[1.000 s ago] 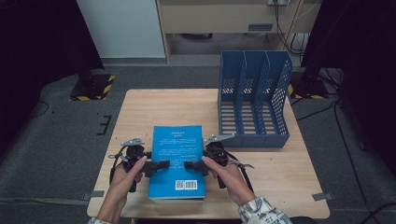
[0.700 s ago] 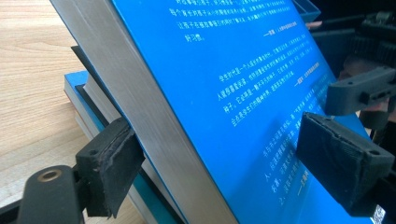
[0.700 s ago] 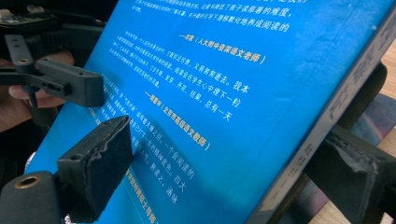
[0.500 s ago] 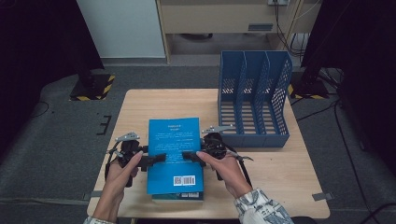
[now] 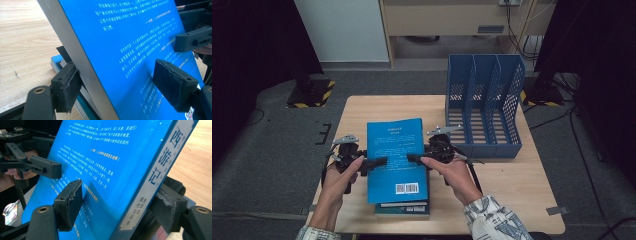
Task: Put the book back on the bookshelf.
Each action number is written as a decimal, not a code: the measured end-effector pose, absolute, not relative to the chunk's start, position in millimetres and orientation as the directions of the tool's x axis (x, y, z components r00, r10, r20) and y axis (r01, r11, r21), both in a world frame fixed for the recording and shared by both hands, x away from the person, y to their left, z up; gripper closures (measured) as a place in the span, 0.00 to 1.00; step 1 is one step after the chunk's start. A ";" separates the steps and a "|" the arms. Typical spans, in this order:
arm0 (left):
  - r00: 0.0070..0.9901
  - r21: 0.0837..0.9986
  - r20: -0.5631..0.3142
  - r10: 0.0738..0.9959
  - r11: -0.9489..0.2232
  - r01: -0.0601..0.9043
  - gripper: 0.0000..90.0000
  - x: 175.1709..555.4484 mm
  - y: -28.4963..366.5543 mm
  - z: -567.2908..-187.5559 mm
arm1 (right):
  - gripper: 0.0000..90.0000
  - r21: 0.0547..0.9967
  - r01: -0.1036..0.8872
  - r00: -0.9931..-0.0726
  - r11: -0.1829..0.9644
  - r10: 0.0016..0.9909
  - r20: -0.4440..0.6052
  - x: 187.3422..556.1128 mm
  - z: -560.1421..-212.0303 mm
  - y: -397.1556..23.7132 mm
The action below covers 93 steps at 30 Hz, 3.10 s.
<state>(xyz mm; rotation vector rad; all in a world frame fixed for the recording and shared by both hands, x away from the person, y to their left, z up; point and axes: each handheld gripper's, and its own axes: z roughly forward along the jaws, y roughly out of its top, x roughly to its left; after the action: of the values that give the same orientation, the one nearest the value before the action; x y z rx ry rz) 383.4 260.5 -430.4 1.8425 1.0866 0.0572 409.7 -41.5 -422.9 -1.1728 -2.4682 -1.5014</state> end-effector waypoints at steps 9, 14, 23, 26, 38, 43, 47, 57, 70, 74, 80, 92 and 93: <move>0.590 0.754 -0.397 0.703 -0.117 0.646 0.37 383.5 265.2 -420.8 | 0.35 0.768 0.578 -0.734 0.275 0.586 0.343 411.4 -415.4 -40.0; 0.593 0.759 -0.371 0.715 -0.134 0.637 0.42 385.1 265.7 -409.2 | 0.36 0.778 0.555 -0.746 0.294 0.589 0.310 413.4 -407.4 -38.1; 0.610 0.785 -0.306 0.731 -0.169 0.596 0.47 395.0 265.5 -389.1 | 0.39 0.798 0.520 -0.756 0.304 0.600 0.263 420.1 -393.5 -36.7; 0.617 0.798 -0.284 0.734 -0.176 0.577 0.48 398.9 265.2 -385.4 | 0.40 0.804 0.511 -0.754 0.302 0.607 0.251 425.0 -391.2 -35.9; 0.627 0.816 -0.224 0.746 -0.208 0.539 0.51 412.0 259.9 -370.7 | 0.43 0.822 0.478 -0.756 0.309 0.621 0.206 435.7 -379.0 -37.6; 0.626 0.820 -0.212 0.750 -0.213 0.532 0.53 419.1 258.8 -365.9 | 0.46 0.830 0.464 -0.752 0.310 0.633 0.184 442.9 -372.5 -37.4; 0.629 0.830 -0.185 0.755 -0.223 0.511 0.54 424.9 256.6 -361.1 | 0.47 0.835 0.455 -0.751 0.310 0.638 0.171 446.7 -368.7 -37.9; 0.629 0.840 -0.142 0.765 -0.243 0.485 0.54 438.5 247.7 -354.0 | 0.48 0.835 0.448 -0.735 0.318 0.663 0.142 458.6 -362.7 -40.6; 0.644 0.864 -0.105 0.758 -0.251 0.437 0.53 423.1 249.0 -354.8 | 0.51 0.861 0.394 -0.743 0.323 0.663 0.091 442.7 -359.0 -41.5; 0.643 0.872 -0.083 0.761 -0.258 0.417 0.52 411.2 247.4 -354.5 | 0.52 0.871 0.369 -0.752 0.323 0.655 0.076 431.6 -358.8 -43.2; 0.646 0.896 -0.047 0.762 -0.253 0.364 0.49 388.6 246.9 -359.4 | 0.51 0.890 0.313 -0.784 0.330 0.619 0.046 409.9 -361.4 -47.9; 0.640 0.930 -0.038 0.768 -0.208 0.304 0.45 376.2 247.8 -370.4 | 0.41 0.889 0.265 -0.851 0.373 0.524 0.034 413.7 -359.1 -48.2; 0.640 0.930 -0.038 0.768 -0.208 0.304 0.45 376.2 247.8 -370.4 | 0.41 0.889 0.265 -0.851 0.373 0.524 0.034 413.7 -359.1 -48.2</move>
<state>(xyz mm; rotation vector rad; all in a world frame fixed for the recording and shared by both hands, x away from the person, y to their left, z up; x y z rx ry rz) 376.2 247.8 -370.4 1.7863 0.8648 0.5392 413.7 -48.2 -359.1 -0.8255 -2.8049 -1.7323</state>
